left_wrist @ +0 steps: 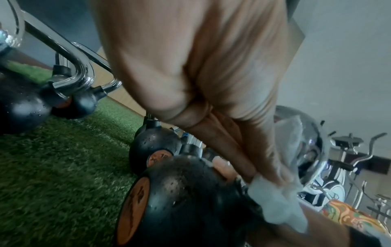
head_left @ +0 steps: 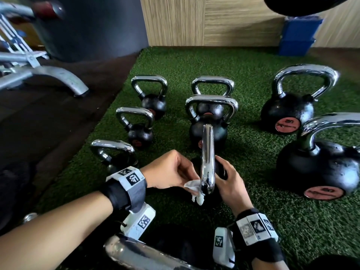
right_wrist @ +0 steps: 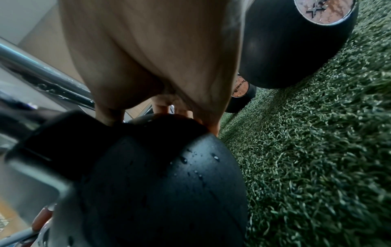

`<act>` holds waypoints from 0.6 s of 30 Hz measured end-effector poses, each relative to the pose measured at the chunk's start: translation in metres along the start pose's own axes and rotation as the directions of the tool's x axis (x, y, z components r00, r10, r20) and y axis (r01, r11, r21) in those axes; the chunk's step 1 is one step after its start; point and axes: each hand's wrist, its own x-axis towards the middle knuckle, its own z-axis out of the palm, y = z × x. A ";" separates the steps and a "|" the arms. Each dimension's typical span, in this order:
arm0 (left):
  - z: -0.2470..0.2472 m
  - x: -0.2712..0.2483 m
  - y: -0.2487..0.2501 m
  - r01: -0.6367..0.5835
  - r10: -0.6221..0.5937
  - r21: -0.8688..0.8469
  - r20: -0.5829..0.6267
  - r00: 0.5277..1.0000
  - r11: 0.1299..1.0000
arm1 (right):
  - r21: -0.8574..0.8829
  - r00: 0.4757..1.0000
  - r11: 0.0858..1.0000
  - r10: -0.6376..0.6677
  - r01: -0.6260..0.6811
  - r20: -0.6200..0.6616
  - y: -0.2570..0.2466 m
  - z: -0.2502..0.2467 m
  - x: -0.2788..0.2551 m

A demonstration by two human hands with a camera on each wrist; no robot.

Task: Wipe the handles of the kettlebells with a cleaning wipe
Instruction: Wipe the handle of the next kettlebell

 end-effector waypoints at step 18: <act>-0.042 -0.011 0.061 -0.338 0.355 0.113 -0.371 0.858 0.934 | 0.329 0.982 0.927 -0.191 0.180 0.003 -0.104 -0.062 -0.023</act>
